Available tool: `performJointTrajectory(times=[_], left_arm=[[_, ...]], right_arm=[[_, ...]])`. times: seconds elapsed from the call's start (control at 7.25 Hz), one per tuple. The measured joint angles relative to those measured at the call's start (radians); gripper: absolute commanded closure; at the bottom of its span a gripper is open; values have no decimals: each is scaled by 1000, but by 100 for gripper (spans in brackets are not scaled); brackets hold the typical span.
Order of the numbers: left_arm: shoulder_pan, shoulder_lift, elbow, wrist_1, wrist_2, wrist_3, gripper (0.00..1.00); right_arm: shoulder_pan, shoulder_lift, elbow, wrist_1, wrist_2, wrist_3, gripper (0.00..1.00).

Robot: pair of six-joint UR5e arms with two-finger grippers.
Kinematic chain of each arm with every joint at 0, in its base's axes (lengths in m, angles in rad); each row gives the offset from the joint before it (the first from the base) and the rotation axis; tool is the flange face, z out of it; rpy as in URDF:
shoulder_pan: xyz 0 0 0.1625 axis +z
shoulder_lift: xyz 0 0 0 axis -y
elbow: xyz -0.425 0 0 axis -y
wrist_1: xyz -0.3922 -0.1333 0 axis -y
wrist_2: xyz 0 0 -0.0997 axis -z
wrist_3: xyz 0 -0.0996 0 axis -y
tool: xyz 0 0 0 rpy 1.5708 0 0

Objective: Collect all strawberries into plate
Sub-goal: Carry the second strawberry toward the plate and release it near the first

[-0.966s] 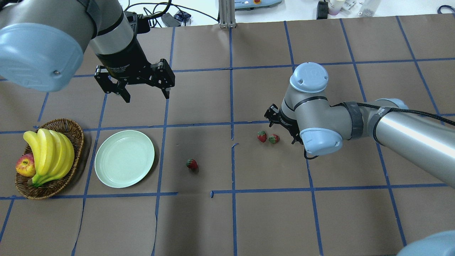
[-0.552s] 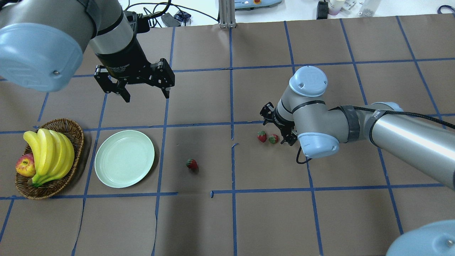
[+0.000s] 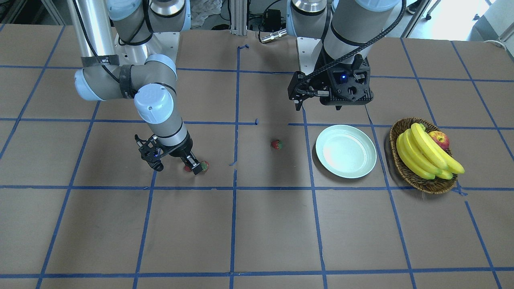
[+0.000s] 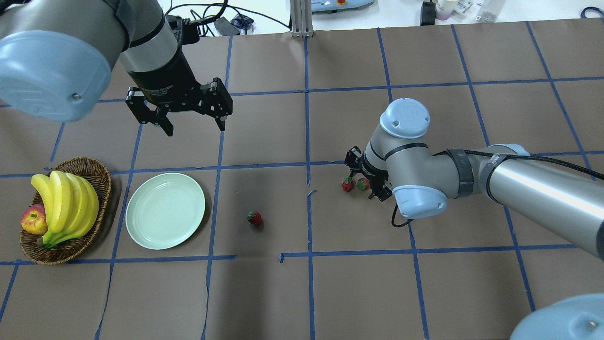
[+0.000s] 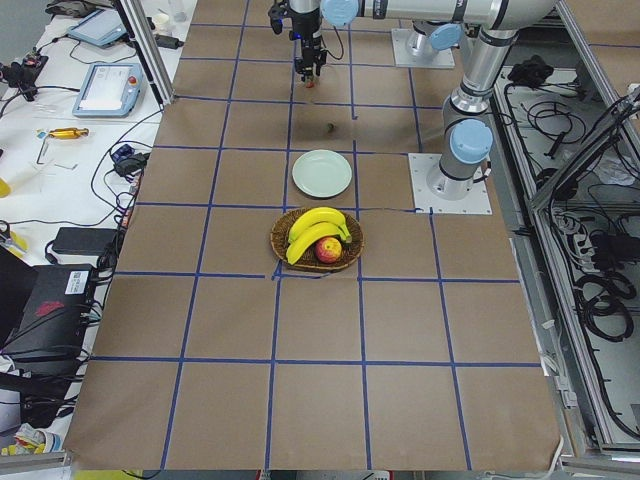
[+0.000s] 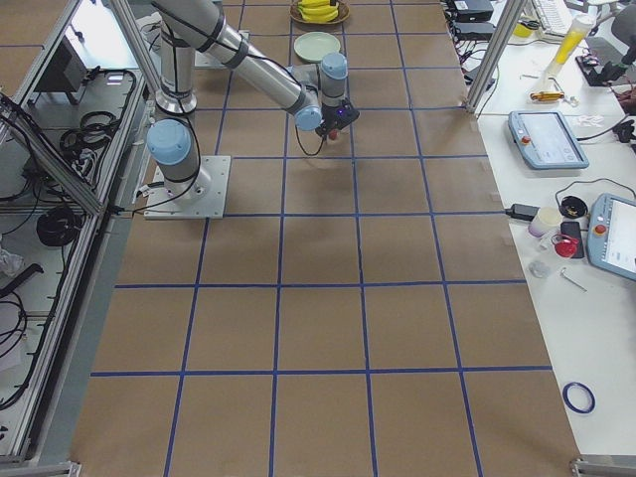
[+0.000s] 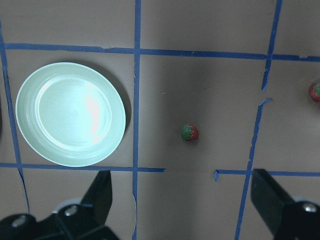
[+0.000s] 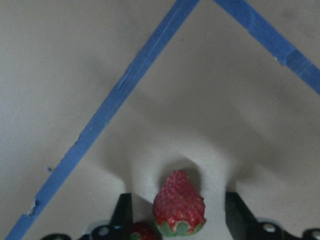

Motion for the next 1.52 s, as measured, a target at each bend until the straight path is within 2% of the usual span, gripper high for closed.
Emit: performJointTrajectory(times=[0.28, 0.55, 0.83, 0.97, 1.1, 1.24, 1.52], left_arm=[[0, -1, -1, 0, 0, 1, 0], [0, -1, -1, 0, 0, 1, 0], [0, 1, -6, 0, 0, 0, 0], [0, 4, -11, 0, 0, 1, 0], [-1, 7, -15, 0, 0, 2, 0], [-1, 10, -17, 0, 0, 2, 0], [-1, 14, -19, 0, 0, 3, 0]], right_arm=[[1, -6, -13, -4, -12, -20, 100], [34, -29, -78, -11, -49, -100, 97], [168, -55, -131, -9, -103, -159, 97], [259, -48, -136, -13, -115, -158, 93], [331, -25, -141, -18, -115, -153, 78], [376, 13, -145, -25, -113, -150, 4], [401, 55, -142, -29, -112, -152, 0]])
